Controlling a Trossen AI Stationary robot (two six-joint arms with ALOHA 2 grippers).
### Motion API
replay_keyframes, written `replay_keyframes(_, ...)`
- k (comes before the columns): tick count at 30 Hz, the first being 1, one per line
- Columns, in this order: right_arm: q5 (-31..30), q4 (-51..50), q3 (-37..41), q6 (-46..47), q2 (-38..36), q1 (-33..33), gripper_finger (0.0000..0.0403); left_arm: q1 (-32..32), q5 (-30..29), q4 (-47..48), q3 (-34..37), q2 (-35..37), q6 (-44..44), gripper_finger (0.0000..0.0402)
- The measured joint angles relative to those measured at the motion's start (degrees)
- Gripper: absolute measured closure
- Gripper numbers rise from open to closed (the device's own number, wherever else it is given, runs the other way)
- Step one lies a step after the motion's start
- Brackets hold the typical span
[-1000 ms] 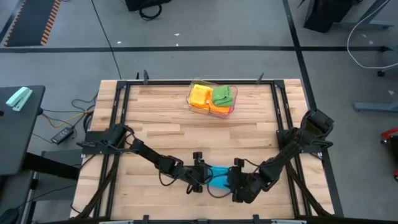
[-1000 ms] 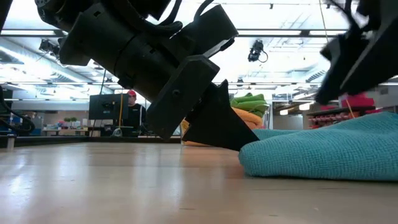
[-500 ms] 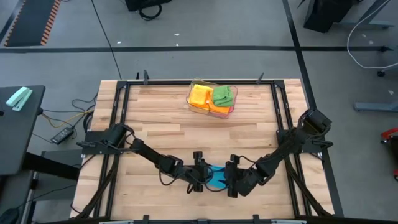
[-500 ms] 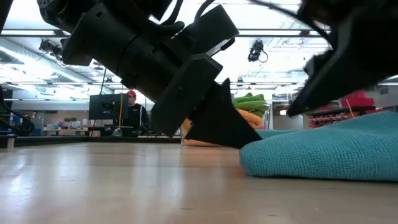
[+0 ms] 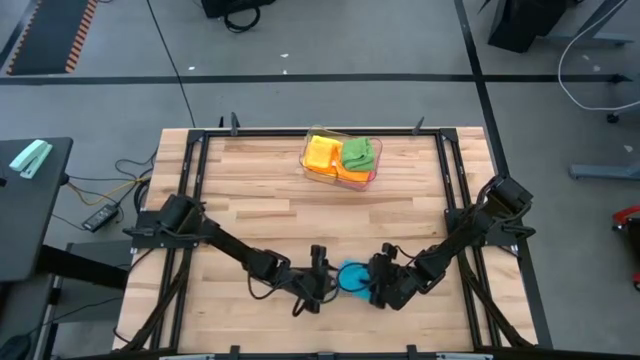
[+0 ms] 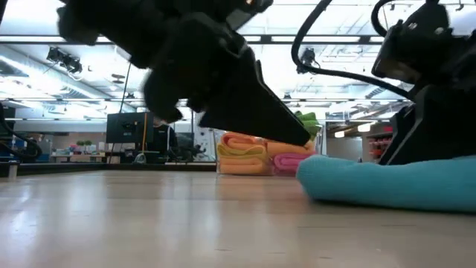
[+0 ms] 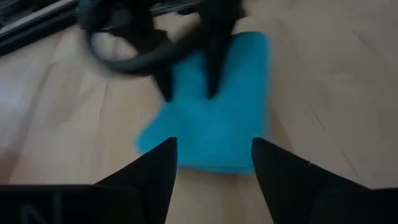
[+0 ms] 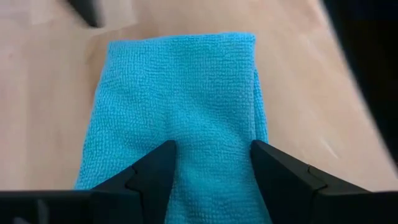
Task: Fold microfiber towels
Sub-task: Fold the blue microfiber cloth
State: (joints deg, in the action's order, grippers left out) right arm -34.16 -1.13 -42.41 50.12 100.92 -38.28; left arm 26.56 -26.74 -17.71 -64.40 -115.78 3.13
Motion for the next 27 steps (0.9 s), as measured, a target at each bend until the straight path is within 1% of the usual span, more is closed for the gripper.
replay_keyframes(4,-3.6,-4.9,0.0,8.6,0.0,0.8,0.0187,1.0,0.0,3.1,0.0,1.0,1.0,0.0195)
replay_keyframes(8,-9.0,-11.5,0.0,19.3,0.0,1.9,0.0201,1.4,0.0,5.5,0.1,2.0,1.0,0.0205)
replay_keyframes(10,-10.7,-15.7,0.0,25.4,0.0,3.5,0.0210,1.4,0.0,4.9,0.0,2.2,1.0,0.0209)
replay_keyframes(12,-11.2,-18.2,0.0,27.7,0.0,6.0,0.0219,1.4,0.0,5.2,0.0,2.3,1.1,0.0212)
replay_keyframes(16,-10.4,-17.5,-0.3,23.4,0.0,9.8,0.0232,0.9,0.1,5.7,0.0,2.3,1.3,0.0213)
replay_keyframes(20,-8.9,-17.8,-3.0,16.3,-0.2,10.5,0.0234,0.2,0.0,5.7,0.0,2.3,3.2,0.0212)
replay_keyframes(23,-8.6,-21.4,-5.8,14.0,-1.7,10.4,0.0234,-0.2,0.0,5.7,0.0,2.3,4.0,0.0216)
replay_keyframes(27,-8.6,-29.3,-9.6,11.9,-4.3,10.4,0.0234,-1.2,0.1,5.7,0.0,2.3,5.7,0.0222)
